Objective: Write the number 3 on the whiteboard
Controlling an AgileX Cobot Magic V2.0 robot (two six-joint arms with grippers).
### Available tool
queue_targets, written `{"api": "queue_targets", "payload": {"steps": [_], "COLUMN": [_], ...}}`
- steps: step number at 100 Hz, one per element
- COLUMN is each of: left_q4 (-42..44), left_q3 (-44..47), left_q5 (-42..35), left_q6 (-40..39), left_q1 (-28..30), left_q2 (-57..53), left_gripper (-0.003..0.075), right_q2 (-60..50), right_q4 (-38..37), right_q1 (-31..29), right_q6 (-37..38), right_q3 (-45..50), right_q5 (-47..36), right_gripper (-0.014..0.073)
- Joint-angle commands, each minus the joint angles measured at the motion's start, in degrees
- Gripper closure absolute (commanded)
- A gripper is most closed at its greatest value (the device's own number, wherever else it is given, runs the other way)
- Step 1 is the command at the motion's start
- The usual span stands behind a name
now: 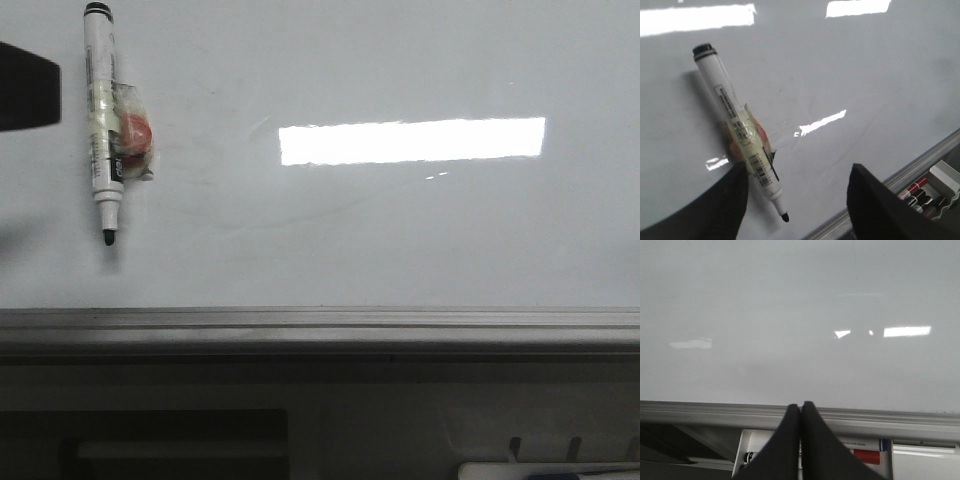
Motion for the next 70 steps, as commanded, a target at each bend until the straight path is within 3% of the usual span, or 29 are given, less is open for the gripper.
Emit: {"api": "queue_targets", "payload": {"steps": [1,43,70], "left_q4": [-4.09,-14.14,-14.6], "left_q3": [-2.3,-6.11,-8.06], "left_q5": [-6.26,-11.28,-11.53], "left_q6": [-0.25,-0.35,-0.35], "left_q1": [-2.29,-3.41,-3.41], "left_q2": [2.81,12.78,15.98], "left_gripper": [0.0279,0.0255,0.0255], "right_q2": [1.04,1.04,0.93], "right_q4": [0.36,0.36,0.36], "right_q1": [-0.2,-0.12,-0.09], "right_q6": [-0.74,-0.74,-0.74], "right_q3": [-2.18,-2.18,-2.18], "right_q5": [-4.02,-4.23,-5.36], "right_gripper": [0.0654,0.0654,0.0654]}}
